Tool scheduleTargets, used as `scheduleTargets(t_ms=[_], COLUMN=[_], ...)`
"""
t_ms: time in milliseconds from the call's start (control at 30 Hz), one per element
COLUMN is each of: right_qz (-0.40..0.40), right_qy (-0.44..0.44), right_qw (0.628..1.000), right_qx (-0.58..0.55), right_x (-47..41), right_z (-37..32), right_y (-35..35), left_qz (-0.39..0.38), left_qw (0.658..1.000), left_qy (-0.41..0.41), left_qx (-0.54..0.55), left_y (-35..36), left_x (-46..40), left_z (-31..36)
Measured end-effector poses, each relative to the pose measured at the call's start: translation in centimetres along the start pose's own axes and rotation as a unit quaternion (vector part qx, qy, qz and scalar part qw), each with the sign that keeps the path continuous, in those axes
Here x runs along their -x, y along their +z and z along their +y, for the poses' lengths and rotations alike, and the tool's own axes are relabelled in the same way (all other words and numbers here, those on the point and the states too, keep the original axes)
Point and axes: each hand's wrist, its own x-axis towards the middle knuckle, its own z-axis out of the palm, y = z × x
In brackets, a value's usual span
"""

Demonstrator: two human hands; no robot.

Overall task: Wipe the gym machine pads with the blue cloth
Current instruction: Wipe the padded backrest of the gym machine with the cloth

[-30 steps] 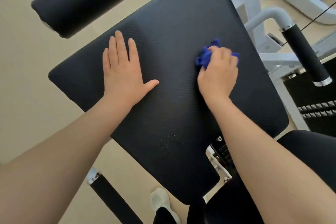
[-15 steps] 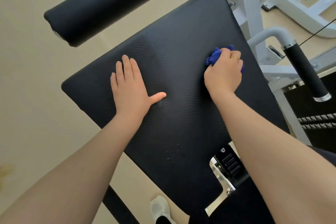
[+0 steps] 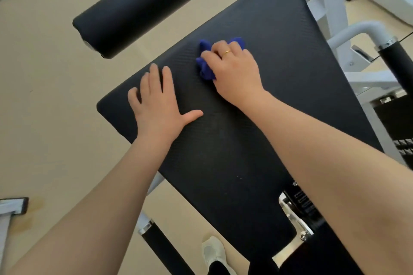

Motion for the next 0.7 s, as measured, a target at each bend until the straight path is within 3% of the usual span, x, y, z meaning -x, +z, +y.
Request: scheduleTargets(t_ms=[133,200,333,400,500,567,633,700], right_qz=[0.001,-0.024,-0.064,-0.065,-0.024,-0.026,-0.031,-0.031], right_qy=[0.197,0.162,-0.032,-0.014,0.167,0.211,0.167,0.059], right_qw=[0.979,0.984,0.993,0.994,0.981,0.971,0.978,0.989], right_qx=[-0.054,-0.072,-0.094,-0.085,-0.095,-0.106,-0.12,-0.136], right_x=[-0.5,-0.1,-0.7,-2.1,-4.2,-4.5,-3.7,-2.2], right_z=[-3.6,-5.9,-5.5,-3.4,-1.7,-2.9,-4.8,-6.6], right_y=[0.0,-0.2,-0.7,-0.7,-0.5,-0.5,-0.7,-0.6], left_qz=[-0.004,0.01,0.018,0.013,0.011,0.012,0.018,0.029], left_qw=[0.999,0.998,0.996,0.996,0.998,0.998,0.997,0.997], left_qy=[-0.019,-0.022,-0.029,-0.025,-0.022,-0.023,-0.02,-0.014], left_qx=[0.037,0.054,0.082,0.08,0.063,0.06,0.066,0.077], left_y=[0.9,1.1,0.9,0.7,0.7,0.9,1.0,1.0], left_x=[0.3,0.4,0.2,0.2,0.2,0.2,0.2,0.3], left_z=[-0.9,-0.9,-0.8,-0.8,-0.7,-0.7,-0.8,-1.0])
